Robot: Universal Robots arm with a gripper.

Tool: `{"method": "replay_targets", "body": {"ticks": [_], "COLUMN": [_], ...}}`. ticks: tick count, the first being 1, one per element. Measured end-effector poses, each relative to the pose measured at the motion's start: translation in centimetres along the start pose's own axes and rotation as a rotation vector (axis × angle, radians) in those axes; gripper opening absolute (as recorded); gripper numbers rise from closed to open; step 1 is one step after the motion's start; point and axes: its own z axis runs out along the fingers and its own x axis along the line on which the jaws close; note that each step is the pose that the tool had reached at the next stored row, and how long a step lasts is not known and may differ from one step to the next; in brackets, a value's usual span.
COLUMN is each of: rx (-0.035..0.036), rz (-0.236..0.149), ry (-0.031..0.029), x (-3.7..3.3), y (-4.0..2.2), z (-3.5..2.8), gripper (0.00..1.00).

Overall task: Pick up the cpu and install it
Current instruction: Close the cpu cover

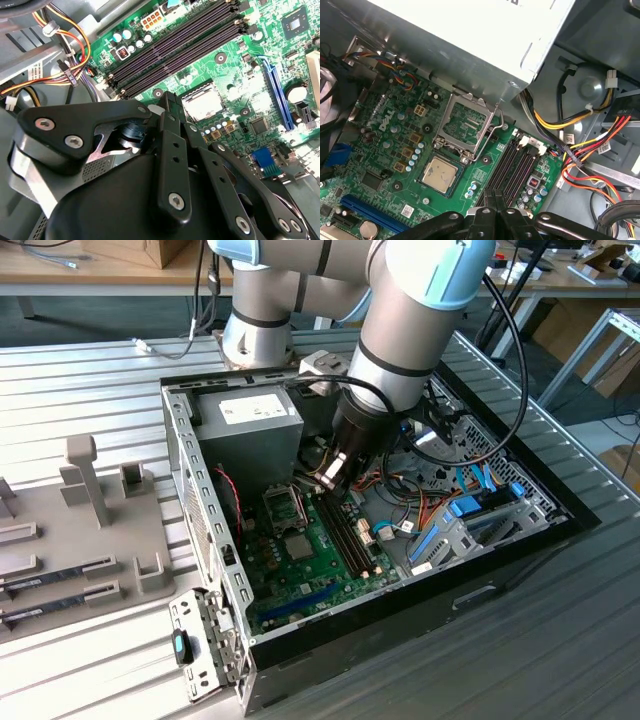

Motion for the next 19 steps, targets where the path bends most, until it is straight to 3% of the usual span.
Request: {"method": "replay_targets", "body": {"ticks": [5, 9, 11, 12, 16, 19], "rx": [-0.0001, -0.0013, -0.0182, -0.0227, -0.0256, -0.0298], "rz": [0.0, 0.0, -0.001, -0.001, -0.004, -0.007], "ry": [0.0, -0.0001, -0.0086, -0.0109, -0.0123, -0.0146], "x": [-0.22, -0.91, -1.12, -1.13, -1.16, -1.45], "y": [0.42, 1.35, 1.45, 1.45, 1.46, 1.98], "z": [0.19, 0.49, 0.67, 0.79, 1.43, 2.24], "gripper": [0.11, 0.11, 0.11, 0.11, 0.11, 0.11]}}
